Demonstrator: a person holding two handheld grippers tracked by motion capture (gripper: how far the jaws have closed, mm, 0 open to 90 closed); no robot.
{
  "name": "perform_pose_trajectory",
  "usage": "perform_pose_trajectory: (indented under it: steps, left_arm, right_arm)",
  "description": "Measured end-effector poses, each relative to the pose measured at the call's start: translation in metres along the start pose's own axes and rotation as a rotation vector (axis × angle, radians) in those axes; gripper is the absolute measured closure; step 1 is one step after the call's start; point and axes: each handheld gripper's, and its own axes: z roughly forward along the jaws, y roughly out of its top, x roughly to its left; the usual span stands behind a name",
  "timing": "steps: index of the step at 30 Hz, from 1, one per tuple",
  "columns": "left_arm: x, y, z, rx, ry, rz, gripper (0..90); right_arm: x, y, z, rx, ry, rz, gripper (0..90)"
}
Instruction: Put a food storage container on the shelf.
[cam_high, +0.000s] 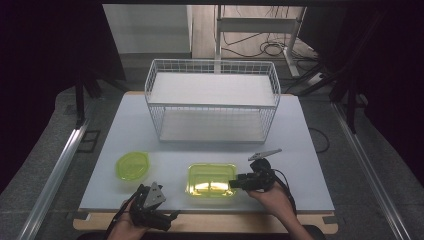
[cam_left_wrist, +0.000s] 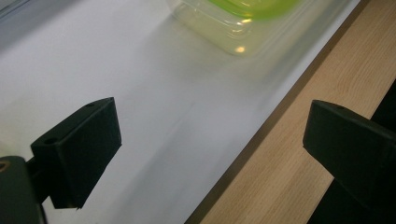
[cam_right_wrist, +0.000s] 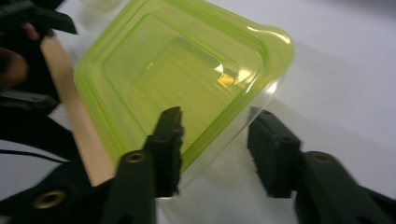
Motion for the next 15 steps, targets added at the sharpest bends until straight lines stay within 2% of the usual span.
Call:
perform_pose_trajectory:
  steps: [2,7,9,10,15]
  left_arm:
    - [0.0001,-0.0002,0.0001,0.003,0.001,0.002,4.2]
    - [0.0005,-0.0005,-0.0005,0.005,0.007,0.004,4.1]
    - [0.0008,-0.0006,-0.0011,0.003,0.009,0.001,4.1]
    - [0.0008,-0.0006,-0.0011,0.003,0.009,0.001,4.1]
    - [0.0025,-0.0010,-0.0020,-0.001,0.011,-0.004,4.2]
  right_arm:
    - [-0.0019,0.0010,0.0005,0.004,0.035,0.033,67.5]
    - [-0.0007,0.0058,0.0024,0.020,0.084,0.056,79.0]
    - [0.0005,0.0081,0.0026,0.030,0.085,0.052,79.4]
    - [0.0008,0.0088,0.0026,0.034,0.084,0.068,79.7]
    - [-0.0042,0.0093,0.0018,0.013,0.157,0.122,80.9]
